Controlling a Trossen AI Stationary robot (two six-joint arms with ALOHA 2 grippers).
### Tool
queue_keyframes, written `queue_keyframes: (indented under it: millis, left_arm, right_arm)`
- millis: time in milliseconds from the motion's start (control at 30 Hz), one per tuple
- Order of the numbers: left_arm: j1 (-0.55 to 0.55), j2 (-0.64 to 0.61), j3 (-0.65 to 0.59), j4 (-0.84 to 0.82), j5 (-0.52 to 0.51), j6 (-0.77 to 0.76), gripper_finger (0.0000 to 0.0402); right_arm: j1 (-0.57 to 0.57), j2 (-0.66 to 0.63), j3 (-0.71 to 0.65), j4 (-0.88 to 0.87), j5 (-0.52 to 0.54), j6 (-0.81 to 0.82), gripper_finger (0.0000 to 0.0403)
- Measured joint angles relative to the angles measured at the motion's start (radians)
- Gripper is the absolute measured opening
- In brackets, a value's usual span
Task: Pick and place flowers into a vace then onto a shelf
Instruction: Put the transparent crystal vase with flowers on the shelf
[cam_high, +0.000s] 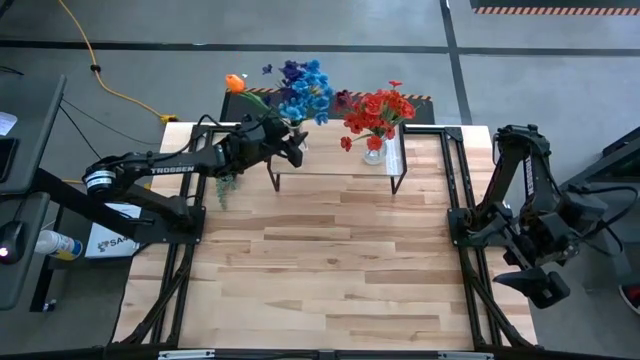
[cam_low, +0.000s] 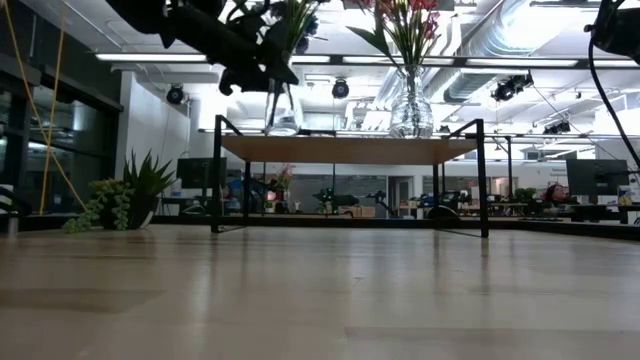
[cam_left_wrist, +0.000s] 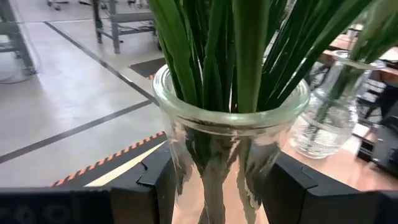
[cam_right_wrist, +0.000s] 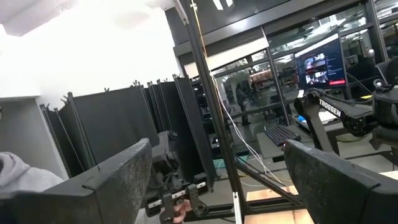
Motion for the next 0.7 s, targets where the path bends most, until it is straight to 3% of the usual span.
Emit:
queue_keyframes:
  millis: [700]
  left_arm:
    - [0.002,0.000,-0.002,-0.002,-0.145,0.051,0.0209]
  right_arm:
    - [0.000,-0.024,0.000,-0.001,0.005,-0.008,0.0351]
